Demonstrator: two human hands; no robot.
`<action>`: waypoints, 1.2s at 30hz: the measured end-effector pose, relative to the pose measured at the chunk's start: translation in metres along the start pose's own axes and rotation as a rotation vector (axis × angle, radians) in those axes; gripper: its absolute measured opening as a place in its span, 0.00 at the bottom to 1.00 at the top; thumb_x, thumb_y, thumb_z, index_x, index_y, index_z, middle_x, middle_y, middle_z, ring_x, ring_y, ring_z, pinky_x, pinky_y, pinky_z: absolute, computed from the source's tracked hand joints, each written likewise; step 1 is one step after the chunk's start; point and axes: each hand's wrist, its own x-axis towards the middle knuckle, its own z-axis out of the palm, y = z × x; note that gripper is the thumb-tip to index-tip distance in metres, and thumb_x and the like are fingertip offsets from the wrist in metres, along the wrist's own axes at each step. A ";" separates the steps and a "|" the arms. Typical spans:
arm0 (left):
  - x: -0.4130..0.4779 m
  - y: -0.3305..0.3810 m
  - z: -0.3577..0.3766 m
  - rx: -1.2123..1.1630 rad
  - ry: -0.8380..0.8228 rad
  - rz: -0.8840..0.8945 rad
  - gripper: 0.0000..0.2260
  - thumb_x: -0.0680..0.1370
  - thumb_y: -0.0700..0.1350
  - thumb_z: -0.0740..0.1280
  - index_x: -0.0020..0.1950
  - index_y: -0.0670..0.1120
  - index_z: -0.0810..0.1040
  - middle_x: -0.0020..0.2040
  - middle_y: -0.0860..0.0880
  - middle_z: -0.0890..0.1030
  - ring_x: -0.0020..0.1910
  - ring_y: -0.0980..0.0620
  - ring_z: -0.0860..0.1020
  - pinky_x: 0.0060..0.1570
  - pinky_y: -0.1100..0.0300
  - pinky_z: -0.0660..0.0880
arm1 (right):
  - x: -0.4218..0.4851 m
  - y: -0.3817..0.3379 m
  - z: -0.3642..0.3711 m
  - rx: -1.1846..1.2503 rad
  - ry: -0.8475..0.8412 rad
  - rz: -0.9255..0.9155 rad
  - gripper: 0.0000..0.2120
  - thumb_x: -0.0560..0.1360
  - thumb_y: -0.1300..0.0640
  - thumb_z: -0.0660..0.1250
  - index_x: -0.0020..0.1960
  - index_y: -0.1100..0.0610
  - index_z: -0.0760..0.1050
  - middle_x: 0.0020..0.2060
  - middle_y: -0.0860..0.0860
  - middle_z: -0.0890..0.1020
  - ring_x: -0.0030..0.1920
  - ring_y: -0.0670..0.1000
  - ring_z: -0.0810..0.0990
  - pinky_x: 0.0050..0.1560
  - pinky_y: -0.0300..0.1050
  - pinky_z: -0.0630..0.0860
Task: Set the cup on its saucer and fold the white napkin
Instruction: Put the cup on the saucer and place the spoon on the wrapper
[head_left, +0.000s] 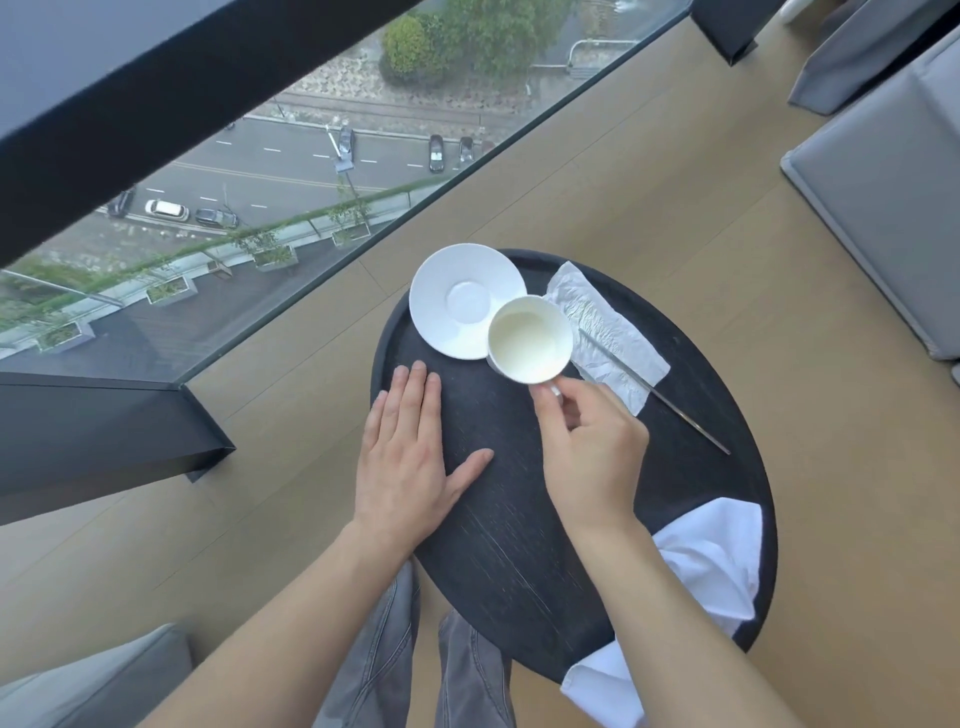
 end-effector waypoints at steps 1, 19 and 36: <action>0.000 -0.001 0.001 -0.002 0.006 0.004 0.45 0.78 0.71 0.61 0.82 0.39 0.61 0.84 0.41 0.60 0.84 0.43 0.57 0.82 0.46 0.53 | 0.005 -0.005 0.004 0.004 -0.001 -0.013 0.06 0.78 0.57 0.72 0.45 0.58 0.85 0.33 0.49 0.81 0.35 0.46 0.77 0.38 0.38 0.71; 0.002 -0.003 0.004 -0.084 0.074 0.004 0.43 0.77 0.69 0.65 0.80 0.38 0.67 0.82 0.41 0.66 0.82 0.42 0.62 0.81 0.47 0.54 | 0.048 -0.024 0.054 -0.006 -0.085 0.012 0.10 0.78 0.53 0.71 0.42 0.59 0.83 0.33 0.51 0.81 0.36 0.53 0.78 0.38 0.52 0.75; 0.002 -0.001 -0.002 -0.086 -0.018 0.021 0.43 0.77 0.68 0.64 0.81 0.38 0.64 0.82 0.40 0.64 0.83 0.41 0.60 0.81 0.44 0.54 | 0.007 -0.003 -0.010 -0.031 -0.140 0.161 0.14 0.77 0.49 0.73 0.58 0.56 0.81 0.50 0.48 0.83 0.49 0.46 0.82 0.51 0.48 0.81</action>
